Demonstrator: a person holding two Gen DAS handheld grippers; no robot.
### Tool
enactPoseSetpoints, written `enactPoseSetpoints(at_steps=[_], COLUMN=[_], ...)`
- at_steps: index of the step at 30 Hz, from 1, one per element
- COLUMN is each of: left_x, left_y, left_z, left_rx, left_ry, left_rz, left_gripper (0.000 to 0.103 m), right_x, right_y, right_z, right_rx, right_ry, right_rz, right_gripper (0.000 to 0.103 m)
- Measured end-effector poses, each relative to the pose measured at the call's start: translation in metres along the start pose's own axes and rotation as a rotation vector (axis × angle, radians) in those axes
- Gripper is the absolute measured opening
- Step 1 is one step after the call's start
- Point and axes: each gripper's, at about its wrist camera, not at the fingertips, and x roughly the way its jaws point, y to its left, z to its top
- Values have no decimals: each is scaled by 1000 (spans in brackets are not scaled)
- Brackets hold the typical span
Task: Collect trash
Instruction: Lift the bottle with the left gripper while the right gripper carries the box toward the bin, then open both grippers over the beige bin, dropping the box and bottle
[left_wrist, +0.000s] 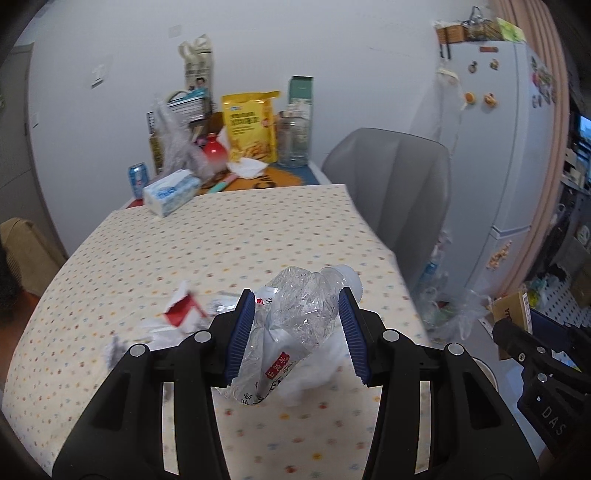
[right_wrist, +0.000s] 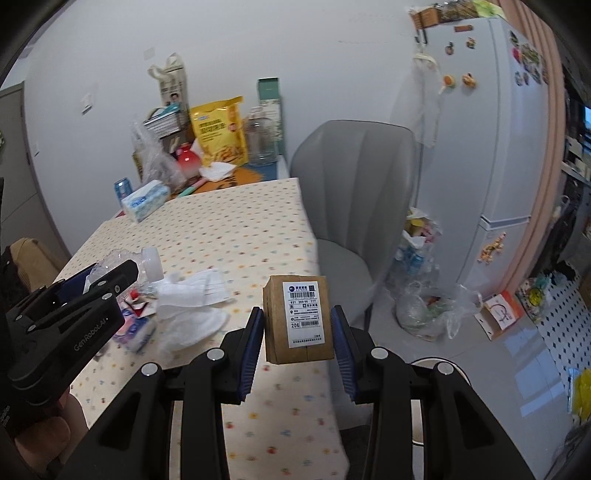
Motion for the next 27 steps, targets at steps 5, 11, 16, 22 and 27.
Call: enactPoseSetpoints(at_steps=[5, 11, 16, 22, 27], left_x=[12, 25, 38, 51, 64], left_y=[-42, -94, -137, -185, -222], left_z=[3, 4, 4, 2, -1], left_rx=[47, 109, 164, 222, 267], left_ry=[16, 38, 63, 90, 118], left_rz=[-59, -120, -165, -206, -231], left_gripper=[47, 47, 47, 47, 47], right_x=[1, 7, 11, 20, 28], right_y=[-38, -88, -130, -183, -218], right_z=[-2, -5, -10, -18, -24], right_rx=[52, 122, 185, 264, 308], right_ry=[5, 20, 31, 56, 70], right_rz=[-51, -114, -162, -212, -237], right_gripper=[37, 37, 37, 37, 37])
